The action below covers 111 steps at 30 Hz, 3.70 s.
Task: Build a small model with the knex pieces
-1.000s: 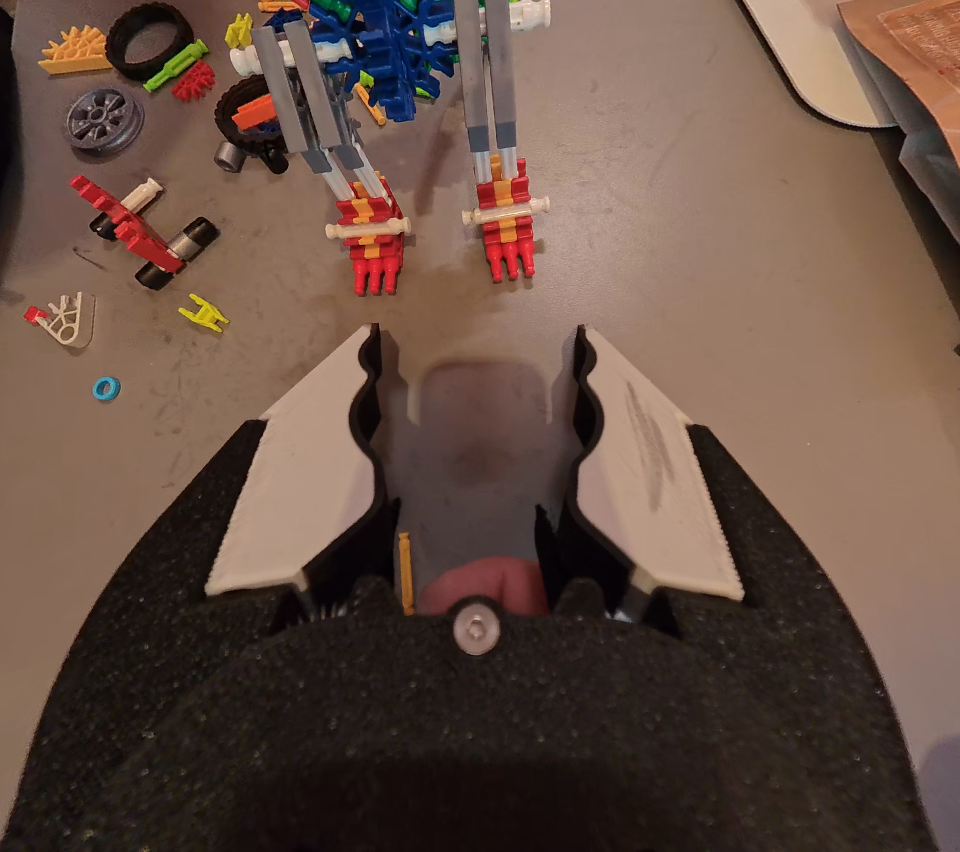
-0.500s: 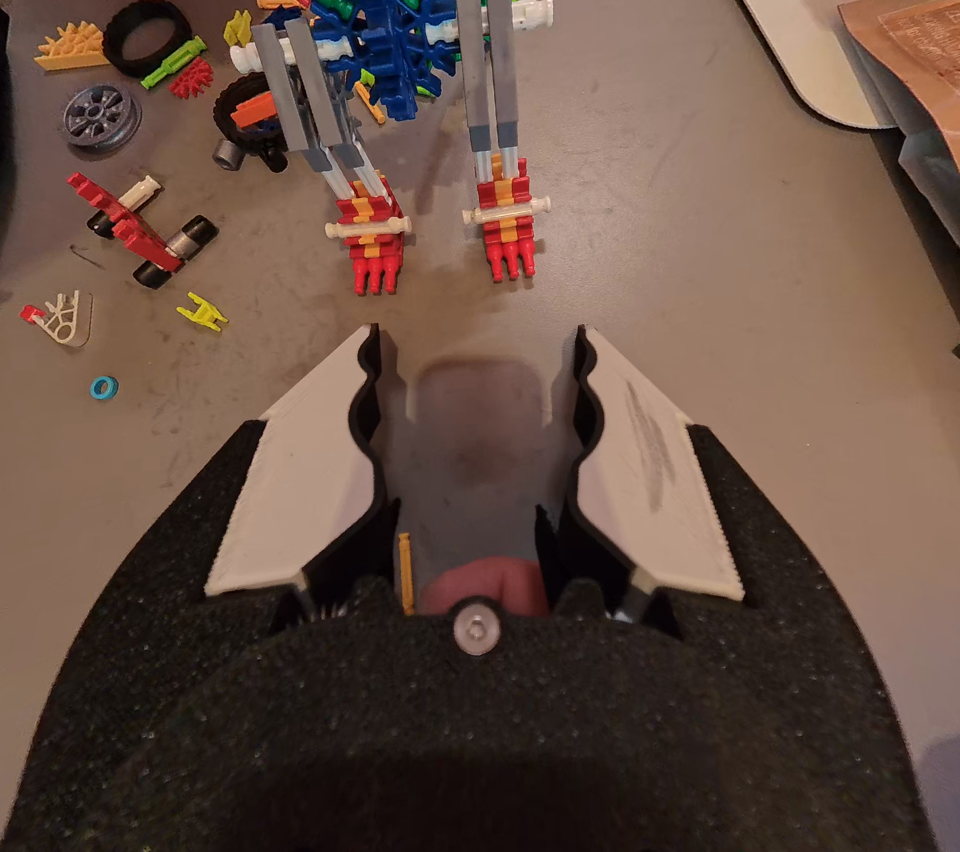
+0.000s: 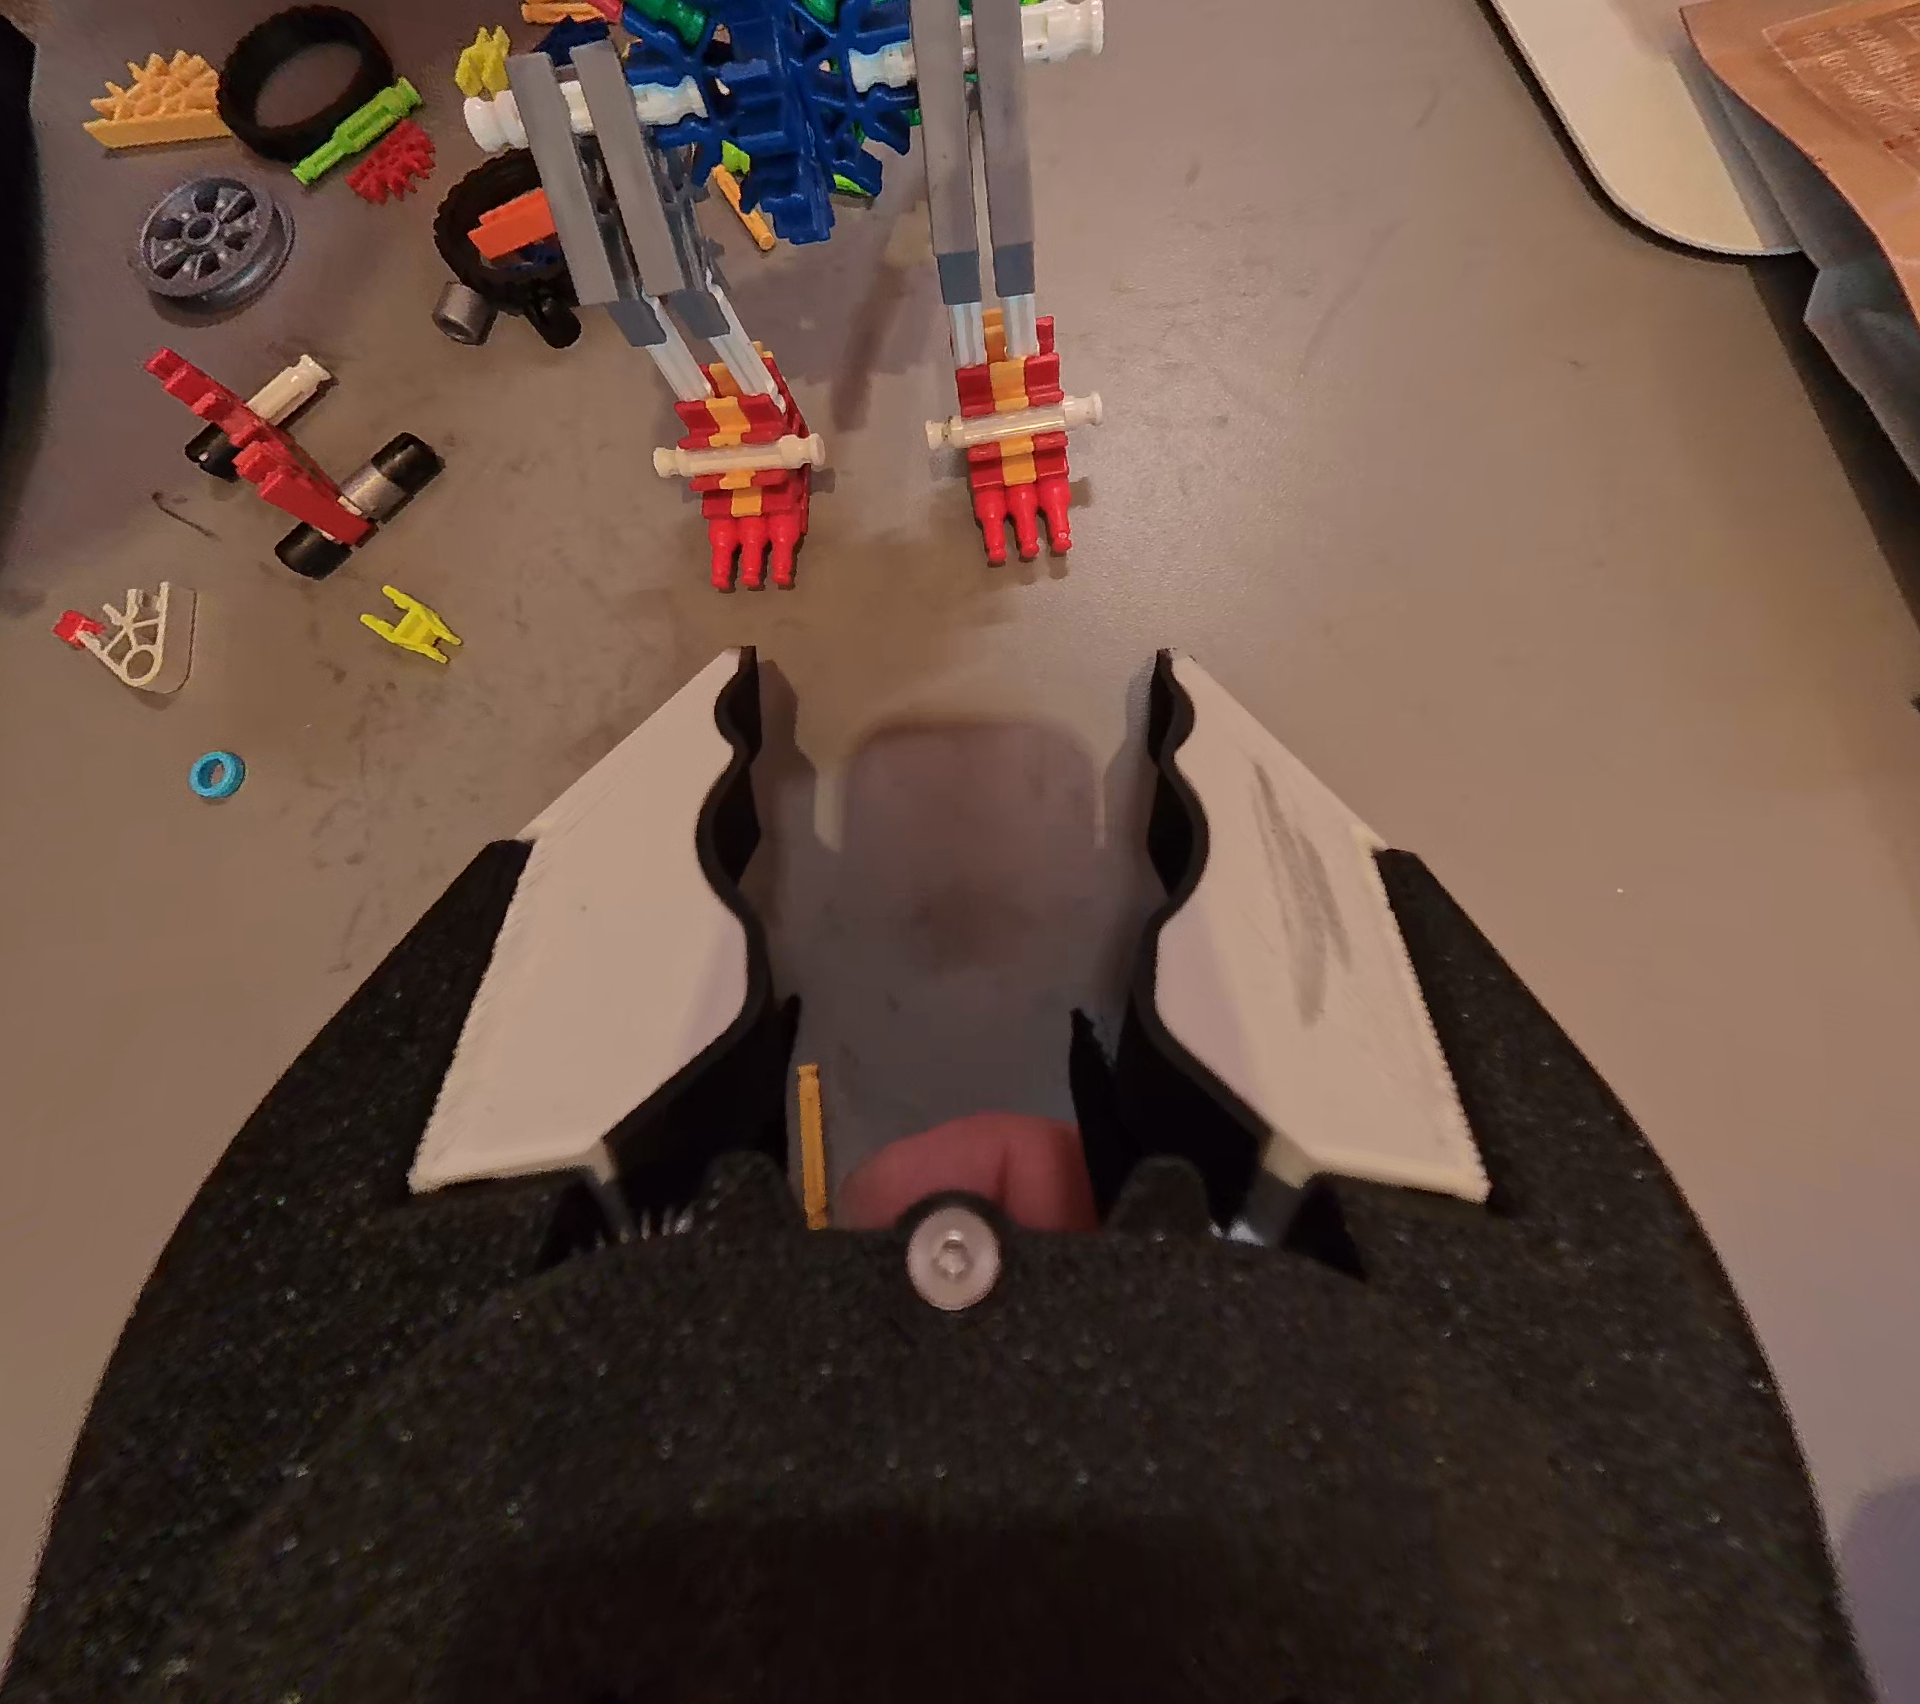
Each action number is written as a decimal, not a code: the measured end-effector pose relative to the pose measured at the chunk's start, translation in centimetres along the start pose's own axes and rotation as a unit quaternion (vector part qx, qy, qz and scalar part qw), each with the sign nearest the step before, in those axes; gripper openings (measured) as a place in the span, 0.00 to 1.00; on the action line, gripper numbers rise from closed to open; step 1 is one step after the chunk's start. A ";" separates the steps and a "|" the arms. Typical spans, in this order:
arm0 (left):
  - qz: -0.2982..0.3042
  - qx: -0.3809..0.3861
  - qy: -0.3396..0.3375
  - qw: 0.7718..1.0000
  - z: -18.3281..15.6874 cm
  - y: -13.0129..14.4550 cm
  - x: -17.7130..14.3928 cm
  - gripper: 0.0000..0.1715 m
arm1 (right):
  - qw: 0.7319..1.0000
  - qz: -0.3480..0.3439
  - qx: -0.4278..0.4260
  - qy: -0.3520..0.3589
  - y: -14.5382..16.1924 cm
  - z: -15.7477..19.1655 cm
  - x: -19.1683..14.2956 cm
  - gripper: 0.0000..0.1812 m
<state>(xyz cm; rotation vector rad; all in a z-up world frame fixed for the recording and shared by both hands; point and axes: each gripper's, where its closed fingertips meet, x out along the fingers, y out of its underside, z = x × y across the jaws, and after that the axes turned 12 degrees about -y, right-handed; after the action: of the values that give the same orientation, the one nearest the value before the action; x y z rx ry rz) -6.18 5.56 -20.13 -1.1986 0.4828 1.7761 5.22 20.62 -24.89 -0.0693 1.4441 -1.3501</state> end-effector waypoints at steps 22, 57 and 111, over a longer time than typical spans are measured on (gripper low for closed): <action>0.160 -0.255 -0.048 0.952 0.7 21.0 -4.2 0.13 | 1.000 -0.007 0.012 -0.007 -0.1 -0.1 -0.1 0.40; 0.202 -0.346 -0.102 0.910 1.5 26.0 -0.8 0.03 | 1.000 -0.008 0.013 -0.008 -0.1 -0.1 -0.1 0.40; 0.239 -0.329 0.024 0.913 -3.5 25.6 -2.0 0.11 | 1.000 -0.013 0.022 -0.013 -0.1 -0.1 -0.2 0.39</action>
<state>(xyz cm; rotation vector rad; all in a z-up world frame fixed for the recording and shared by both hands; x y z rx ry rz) -25.82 -10.92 -24.06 -1.6884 0.2068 2.4513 5.11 20.80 -24.70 -0.0767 1.3956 -1.3957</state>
